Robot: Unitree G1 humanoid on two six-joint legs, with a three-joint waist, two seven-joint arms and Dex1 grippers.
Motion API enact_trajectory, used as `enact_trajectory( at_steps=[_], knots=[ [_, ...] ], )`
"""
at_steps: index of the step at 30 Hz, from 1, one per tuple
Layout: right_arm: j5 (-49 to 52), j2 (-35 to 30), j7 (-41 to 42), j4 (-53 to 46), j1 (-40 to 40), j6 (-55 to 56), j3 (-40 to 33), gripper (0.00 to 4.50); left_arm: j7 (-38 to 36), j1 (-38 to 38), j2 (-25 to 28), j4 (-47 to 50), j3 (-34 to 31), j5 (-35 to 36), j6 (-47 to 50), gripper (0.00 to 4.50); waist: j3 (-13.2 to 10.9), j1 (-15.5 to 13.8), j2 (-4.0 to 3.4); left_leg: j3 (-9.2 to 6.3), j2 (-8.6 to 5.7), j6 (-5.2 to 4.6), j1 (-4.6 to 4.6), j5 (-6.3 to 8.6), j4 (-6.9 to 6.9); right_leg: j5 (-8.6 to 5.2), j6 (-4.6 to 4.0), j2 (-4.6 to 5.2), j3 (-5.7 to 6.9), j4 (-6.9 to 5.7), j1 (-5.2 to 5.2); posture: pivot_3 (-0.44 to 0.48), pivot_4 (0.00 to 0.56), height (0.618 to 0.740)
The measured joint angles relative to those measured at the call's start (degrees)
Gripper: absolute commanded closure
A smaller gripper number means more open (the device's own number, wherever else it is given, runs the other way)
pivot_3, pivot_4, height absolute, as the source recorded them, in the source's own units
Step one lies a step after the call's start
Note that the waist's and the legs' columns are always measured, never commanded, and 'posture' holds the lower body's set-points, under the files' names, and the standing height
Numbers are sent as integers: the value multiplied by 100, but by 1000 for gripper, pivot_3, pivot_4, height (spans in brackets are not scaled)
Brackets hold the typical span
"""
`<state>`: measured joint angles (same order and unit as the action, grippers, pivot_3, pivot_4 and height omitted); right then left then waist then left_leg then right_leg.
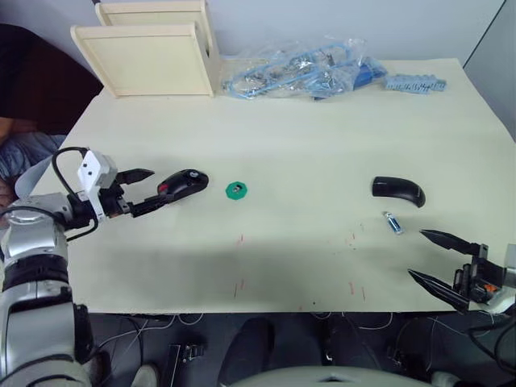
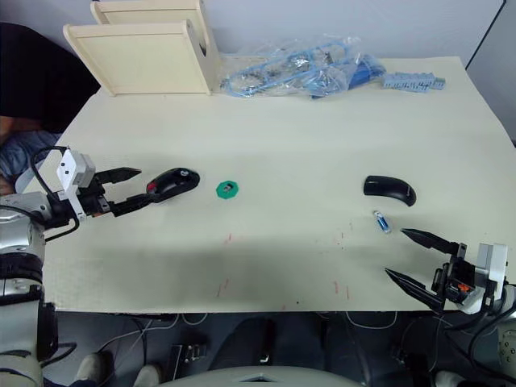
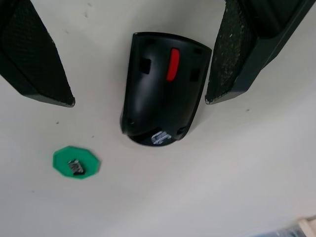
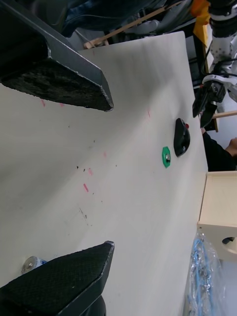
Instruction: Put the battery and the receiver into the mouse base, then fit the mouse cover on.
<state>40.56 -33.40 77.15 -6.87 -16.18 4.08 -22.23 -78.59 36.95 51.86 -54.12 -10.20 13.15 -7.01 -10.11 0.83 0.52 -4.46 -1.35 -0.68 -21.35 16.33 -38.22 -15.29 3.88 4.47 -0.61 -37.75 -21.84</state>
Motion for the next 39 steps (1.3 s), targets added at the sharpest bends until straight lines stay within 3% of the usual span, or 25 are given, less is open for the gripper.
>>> enact_trajectory(
  at_steps=[6, 12, 32, 35, 36, 39],
  knots=[
    [18, 8, 41, -13, 21, -2, 2, 83, 12, 985, -92, -1230, 403, -634, -564, 0, -11, -1, 19, -1, -1, 0, -4, 0, -6, 0, 1, -2, 2, -7, -2, 0, 150, 740],
    [20, 24, 44, -80, -11, 11, -2, 83, 455, 1482, -302, -1834, 632, -1134, -808, 0, -13, -1, 22, -4, -1, 0, -20, 0, -13, 0, 2, -2, 4, -14, -18, 0, 150, 740],
    [81, 81, -131, -464, -470, 92, -130, 83, 1098, 1670, -721, -2195, 723, -1730, -799, 0, -13, -12, 23, -3, -3, 0, -38, -2, -20, 2, 3, -2, 2, -28, -39, 0, 150, 740],
    [138, 80, -124, -464, -492, 103, -133, 0, 1073, 1671, -733, -2196, 683, -1739, -745, 831, -12, -10, 23, -3, -3, 0, -38, -2, -20, 2, 4, -2, 2, -28, -38, 0, 150, 740],
    [143, 80, -122, -464, -494, 106, -133, 0, 1070, 1671, -737, -2196, 667, -1740, -732, 1317, -12, -8, 23, -3, -3, 0, -37, -2, -20, 2, 4, -2, 2, -29, -39, 0, 150, 740],
    [144, 79, -122, -464, -481, 111, -133, 0, 1025, 1671, -746, -2196, 625, -1744, -693, 1537, -12, -8, 23, -3, -3, 0, -37, -2, -20, 2, 4, -2, 2, -29, -38, 0, 150, 740]
  ],
)
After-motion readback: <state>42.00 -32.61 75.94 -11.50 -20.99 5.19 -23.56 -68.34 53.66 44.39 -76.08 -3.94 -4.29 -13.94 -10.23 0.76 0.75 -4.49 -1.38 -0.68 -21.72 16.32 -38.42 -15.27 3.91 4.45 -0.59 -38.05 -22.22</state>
